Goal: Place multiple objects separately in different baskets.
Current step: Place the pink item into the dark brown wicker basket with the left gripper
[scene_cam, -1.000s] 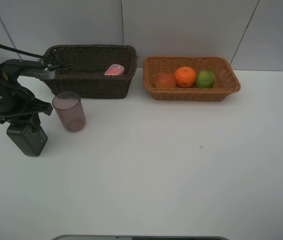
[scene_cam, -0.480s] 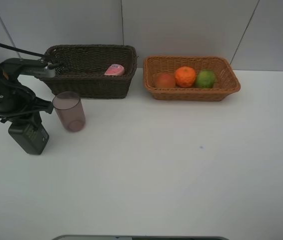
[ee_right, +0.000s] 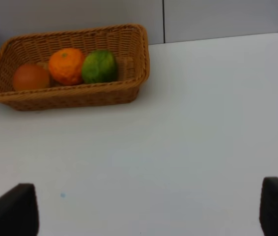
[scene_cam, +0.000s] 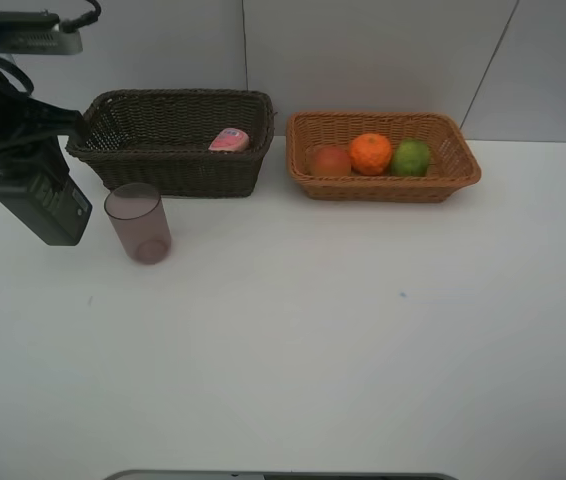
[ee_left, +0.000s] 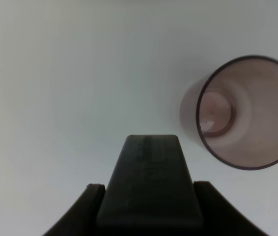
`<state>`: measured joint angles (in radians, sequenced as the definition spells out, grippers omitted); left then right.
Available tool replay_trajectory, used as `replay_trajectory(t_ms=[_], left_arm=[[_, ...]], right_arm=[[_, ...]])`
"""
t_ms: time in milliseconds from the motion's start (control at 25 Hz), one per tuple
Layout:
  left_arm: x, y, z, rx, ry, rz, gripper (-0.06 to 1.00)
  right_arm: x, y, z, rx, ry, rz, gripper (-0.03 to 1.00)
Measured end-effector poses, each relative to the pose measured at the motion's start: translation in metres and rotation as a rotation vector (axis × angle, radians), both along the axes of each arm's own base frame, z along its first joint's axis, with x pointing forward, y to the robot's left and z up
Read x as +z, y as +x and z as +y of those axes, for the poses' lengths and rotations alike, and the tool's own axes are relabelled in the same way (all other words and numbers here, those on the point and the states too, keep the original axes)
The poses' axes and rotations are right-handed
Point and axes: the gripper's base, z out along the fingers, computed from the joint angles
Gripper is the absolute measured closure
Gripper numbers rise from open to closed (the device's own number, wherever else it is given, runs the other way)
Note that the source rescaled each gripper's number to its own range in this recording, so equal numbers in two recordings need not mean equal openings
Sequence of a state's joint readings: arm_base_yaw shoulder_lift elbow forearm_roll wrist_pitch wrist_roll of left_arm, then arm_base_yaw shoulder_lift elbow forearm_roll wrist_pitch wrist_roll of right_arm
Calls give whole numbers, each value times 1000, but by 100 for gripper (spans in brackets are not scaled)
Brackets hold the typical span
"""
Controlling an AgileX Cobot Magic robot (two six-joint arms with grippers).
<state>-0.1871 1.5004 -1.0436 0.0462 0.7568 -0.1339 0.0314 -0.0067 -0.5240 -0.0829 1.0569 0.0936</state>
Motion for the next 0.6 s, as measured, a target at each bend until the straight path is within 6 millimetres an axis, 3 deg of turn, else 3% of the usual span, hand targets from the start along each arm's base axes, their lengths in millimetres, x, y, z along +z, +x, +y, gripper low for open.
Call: replay_trajectory(t_ms=[360, 600], left_arm=[[69, 21, -4, 42, -56, -168, 48], [89, 32, -6, 52, -103, -327, 48]], right_arm=[[0, 0, 0, 0, 0, 0, -3], [0, 0, 0, 0, 0, 0, -3]])
